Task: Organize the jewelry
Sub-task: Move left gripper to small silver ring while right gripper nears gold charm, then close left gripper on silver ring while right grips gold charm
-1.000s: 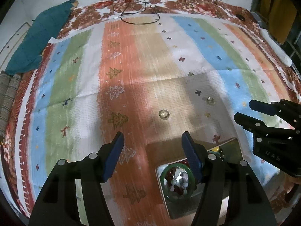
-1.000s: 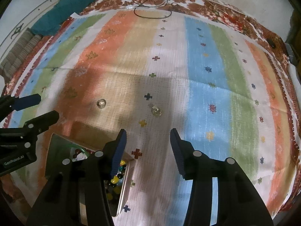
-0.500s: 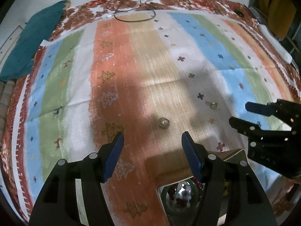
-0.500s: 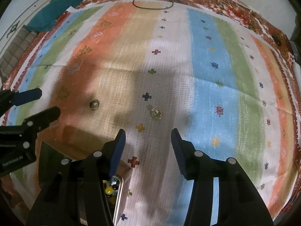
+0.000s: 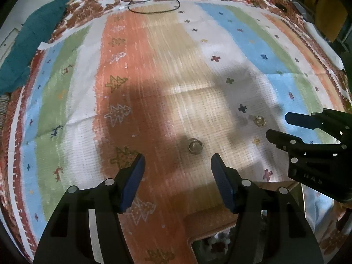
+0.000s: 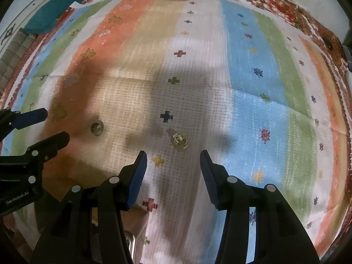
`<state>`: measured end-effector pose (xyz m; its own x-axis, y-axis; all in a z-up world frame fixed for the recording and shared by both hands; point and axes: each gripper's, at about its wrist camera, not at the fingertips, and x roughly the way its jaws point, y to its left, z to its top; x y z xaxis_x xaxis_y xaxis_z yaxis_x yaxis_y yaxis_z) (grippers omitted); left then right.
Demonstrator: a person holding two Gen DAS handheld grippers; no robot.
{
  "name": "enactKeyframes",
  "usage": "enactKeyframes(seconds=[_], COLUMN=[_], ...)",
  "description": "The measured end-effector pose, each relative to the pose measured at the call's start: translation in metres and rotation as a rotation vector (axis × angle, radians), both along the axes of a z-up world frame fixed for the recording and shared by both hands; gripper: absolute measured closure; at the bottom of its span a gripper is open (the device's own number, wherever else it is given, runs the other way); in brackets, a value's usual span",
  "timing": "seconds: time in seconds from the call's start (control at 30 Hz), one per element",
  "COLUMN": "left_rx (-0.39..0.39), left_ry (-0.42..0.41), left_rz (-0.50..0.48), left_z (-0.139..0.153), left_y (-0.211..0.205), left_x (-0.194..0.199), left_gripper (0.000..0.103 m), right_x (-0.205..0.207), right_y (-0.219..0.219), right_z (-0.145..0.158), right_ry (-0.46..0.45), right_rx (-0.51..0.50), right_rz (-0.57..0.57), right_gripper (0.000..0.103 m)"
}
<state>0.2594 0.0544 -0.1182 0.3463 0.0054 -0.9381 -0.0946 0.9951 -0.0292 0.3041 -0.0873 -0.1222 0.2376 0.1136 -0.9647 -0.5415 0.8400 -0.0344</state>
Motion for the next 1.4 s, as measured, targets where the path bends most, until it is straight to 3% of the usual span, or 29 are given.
enactKeyframes(seconds=[0.3,0.5,0.9,1.07,1.13,1.4], left_rx=[-0.013,-0.029,-0.033,-0.014,-0.013,0.004], left_ry=[0.06,0.089,0.126,0.121,0.126,0.118], left_rz=[-0.039,-0.059,-0.092,-0.116,-0.106,-0.074], left_z=[-0.022,-0.031,-0.048,-0.051,-0.052,-0.048], left_y=[-0.003,-0.003,-0.01,-0.015,-0.014,-0.017], left_x=[0.015,0.024,0.038,0.042,0.042,0.042], left_gripper=[0.048,0.059,0.073,0.084,0.084,0.084], right_x=[0.014,0.018,0.026,0.029,0.029,0.024], right_y=[0.003,0.009,0.015,0.02,0.021,0.016], right_z=[-0.014,-0.023,-0.033,-0.038,-0.039,-0.033], right_ry=[0.016,0.037,0.047,0.046,0.041,0.032], right_rx=[-0.013,-0.029,-0.05,-0.061,-0.061,-0.046], right_rz=[-0.016,-0.005,-0.004,-0.003,-0.001,0.006], right_gripper=[0.056,0.059,0.07,0.078,0.085,0.088])
